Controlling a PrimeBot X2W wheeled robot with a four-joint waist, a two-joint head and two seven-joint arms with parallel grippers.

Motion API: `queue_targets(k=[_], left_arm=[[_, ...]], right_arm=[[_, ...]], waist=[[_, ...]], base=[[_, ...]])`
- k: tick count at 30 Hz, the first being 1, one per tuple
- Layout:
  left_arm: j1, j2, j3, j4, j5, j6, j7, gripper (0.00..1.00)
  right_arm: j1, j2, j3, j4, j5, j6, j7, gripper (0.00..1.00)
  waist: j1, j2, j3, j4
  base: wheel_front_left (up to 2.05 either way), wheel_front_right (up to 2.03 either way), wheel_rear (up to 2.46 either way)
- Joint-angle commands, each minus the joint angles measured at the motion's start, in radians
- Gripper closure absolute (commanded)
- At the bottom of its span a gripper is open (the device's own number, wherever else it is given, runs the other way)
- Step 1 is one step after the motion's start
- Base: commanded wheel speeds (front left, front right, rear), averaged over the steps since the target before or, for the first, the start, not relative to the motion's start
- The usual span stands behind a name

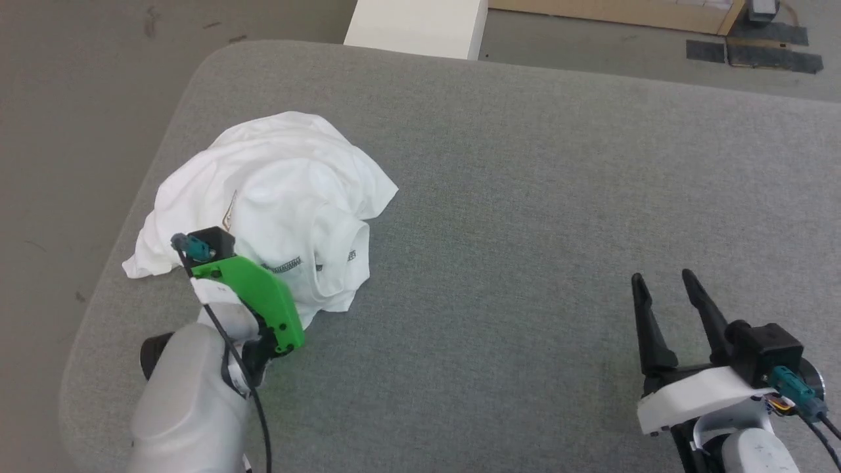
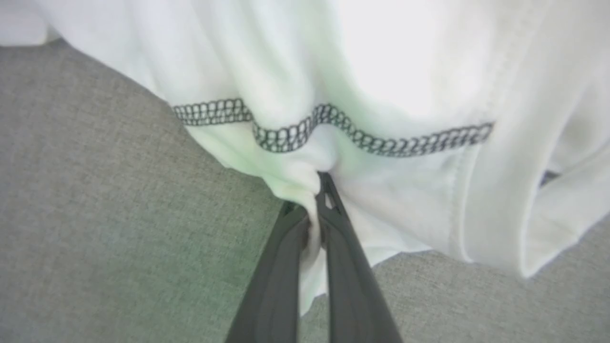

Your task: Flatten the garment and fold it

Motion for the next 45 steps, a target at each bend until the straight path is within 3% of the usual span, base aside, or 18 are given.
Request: queue_targets(k=[1, 5, 10, 16, 23, 29, 34, 39, 45], left_arm=[[0.008, -0.004, -0.009, -0.008, 0.008, -0.020, -0.037, 1.00], [-0.086, 0.035, -0.025, -0.097, 0.037, -0.099, -0.184, 1.00], [-0.239, 0.093, -0.066, -0.190, 0.082, -0.167, -0.239, 1.00], [-0.492, 0.141, -0.131, -0.242, 0.154, -0.197, -0.273, 1.00], [-0.771, 0.158, -0.143, -0.203, 0.199, -0.199, -0.325, 1.00], [-0.920, 0.140, -0.165, -0.131, 0.215, -0.200, -0.328, 1.00], [-0.969, 0.090, -0.171, -0.082, 0.184, -0.200, -0.336, 1.00], [-0.890, 0.037, -0.221, -0.037, 0.132, -0.209, -0.297, 1.00], [-0.660, -0.045, -0.309, 0.000, 0.038, -0.215, -0.273, 1.00]], right_arm=[[-0.016, 0.000, 0.007, 0.006, 0.008, -0.001, -0.010, 0.00], [-0.018, 0.000, 0.045, 0.029, 0.023, -0.001, -0.022, 0.00], [-0.025, 0.000, 0.063, 0.060, 0.062, -0.001, -0.040, 0.00], [-0.026, 0.000, 0.065, 0.100, 0.085, -0.001, -0.055, 0.00], [-0.031, 0.000, 0.067, 0.127, 0.089, -0.001, -0.065, 0.00], [-0.014, 0.000, 0.043, 0.143, 0.075, -0.001, -0.069, 0.00], [-0.007, 0.000, 0.043, 0.146, 0.068, -0.001, -0.070, 0.00], [-0.005, 0.000, 0.041, 0.146, 0.074, -0.001, -0.071, 0.00], [-0.002, 0.000, 0.040, 0.150, 0.077, -0.001, -0.071, 0.00]], waist=[[-0.0001, 0.0000, -0.033, 0.015], [-0.0001, 0.0000, -0.083, 0.013], [-0.0001, 0.0000, -0.123, -0.025], [-0.0001, 0.0000, -0.146, -0.098], [-0.0001, 0.0000, -0.158, -0.209], [-0.0001, 0.0000, -0.168, -0.280], [-0.0001, 0.0000, -0.167, -0.322], [-0.0001, 0.0000, -0.158, -0.344], [-0.0001, 0.0000, -0.147, -0.350]], base=[[0.00, 0.00, 0.00], [0.00, 0.00, 0.00], [0.00, 0.00, 0.00], [0.00, 0.00, 0.00], [0.00, 0.00, 0.00], [0.00, 0.00, 0.00], [0.00, 0.00, 0.00], [0.00, 0.00, 0.00], [0.00, 0.00, 0.00]])
